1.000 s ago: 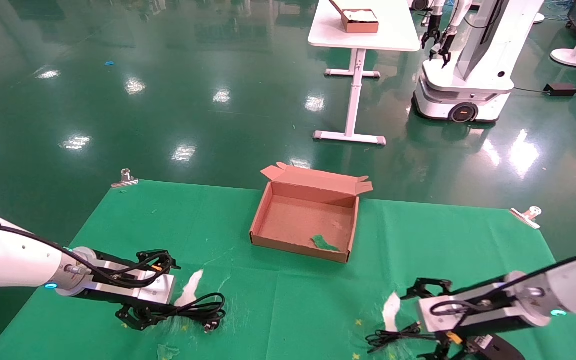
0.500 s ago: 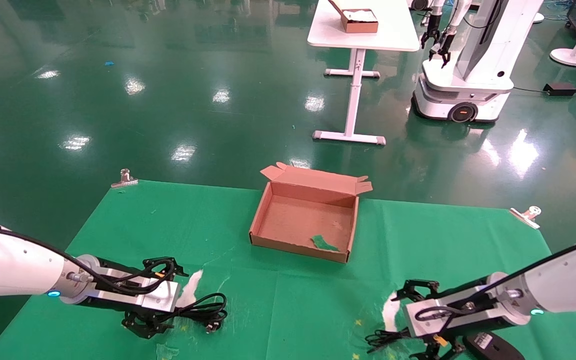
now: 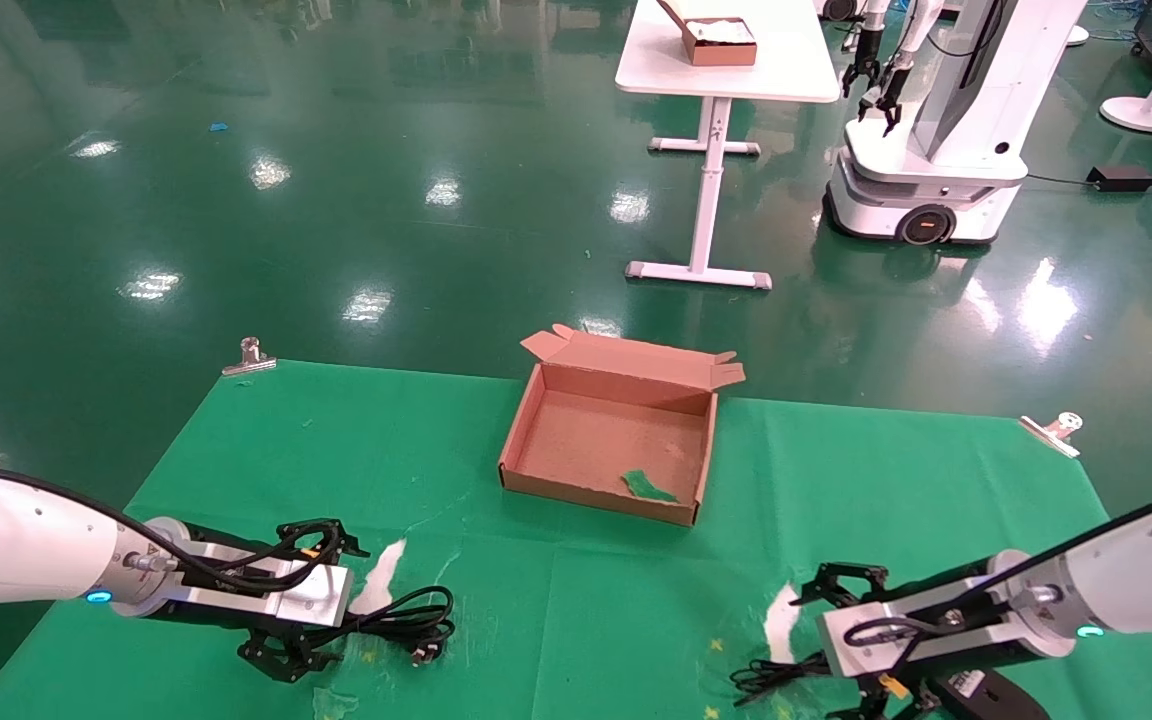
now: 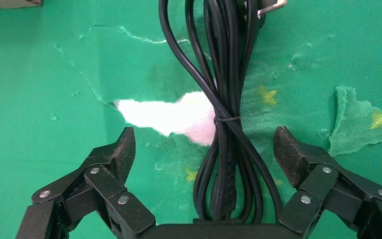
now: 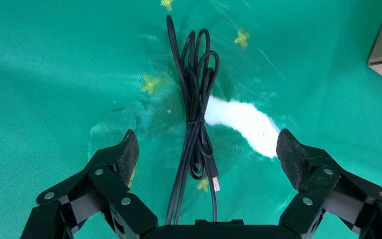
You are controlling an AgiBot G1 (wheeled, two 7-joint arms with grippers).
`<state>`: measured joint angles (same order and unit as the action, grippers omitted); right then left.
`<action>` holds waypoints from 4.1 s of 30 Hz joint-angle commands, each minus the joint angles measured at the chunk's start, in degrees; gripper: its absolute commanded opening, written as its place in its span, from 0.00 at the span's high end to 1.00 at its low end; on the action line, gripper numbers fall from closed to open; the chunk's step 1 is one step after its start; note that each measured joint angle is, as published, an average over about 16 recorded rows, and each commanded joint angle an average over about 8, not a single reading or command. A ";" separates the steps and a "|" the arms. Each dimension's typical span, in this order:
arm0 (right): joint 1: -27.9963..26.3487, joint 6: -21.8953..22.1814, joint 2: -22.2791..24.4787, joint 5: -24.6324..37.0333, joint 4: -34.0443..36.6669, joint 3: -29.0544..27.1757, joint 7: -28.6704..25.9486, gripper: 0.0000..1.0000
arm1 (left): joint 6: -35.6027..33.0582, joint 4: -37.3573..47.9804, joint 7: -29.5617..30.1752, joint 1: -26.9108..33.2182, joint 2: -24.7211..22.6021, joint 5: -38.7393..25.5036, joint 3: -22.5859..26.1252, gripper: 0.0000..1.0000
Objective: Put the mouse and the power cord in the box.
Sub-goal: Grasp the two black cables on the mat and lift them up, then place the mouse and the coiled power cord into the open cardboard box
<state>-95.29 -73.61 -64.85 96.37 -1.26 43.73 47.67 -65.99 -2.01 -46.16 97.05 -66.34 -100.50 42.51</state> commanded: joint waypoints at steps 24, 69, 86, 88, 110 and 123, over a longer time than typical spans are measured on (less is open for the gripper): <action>0.05 -0.03 0.08 -0.03 -0.15 -0.03 0.03 1.00 | -0.04 -0.11 -0.02 0.00 0.06 0.07 -0.04 1.00; -12.36 10.55 -5.93 -11.17 -3.51 -8.01 -2.04 1.00 | 3.39 3.79 21.57 18.51 -4.73 13.95 -9.38 1.00; 1.67 25.72 -13.14 -15.86 -7.10 -8.29 -3.30 0.27 | 3.06 3.11 20.80 17.50 -4.11 12.58 -8.40 1.00; 2.02 25.24 -13.09 -16.19 -7.39 -7.95 -3.80 0.04 | 2.62 3.37 20.83 16.94 -4.09 11.91 -7.94 1.00; -4.70 31.96 -6.56 -18.72 -2.96 -7.70 1.03 0.00 | 11.64 -10.11 25.24 5.81 -12.49 9.45 -3.08 1.00; -15.63 13.14 6.72 -18.44 -2.78 -7.49 3.08 0.00 | 21.48 -22.39 48.71 -0.12 -12.44 13.34 8.66 0.51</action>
<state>-110.46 -59.32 -58.93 77.97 -3.81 36.27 50.60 -45.20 -24.77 1.78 97.12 -78.74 -86.93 51.26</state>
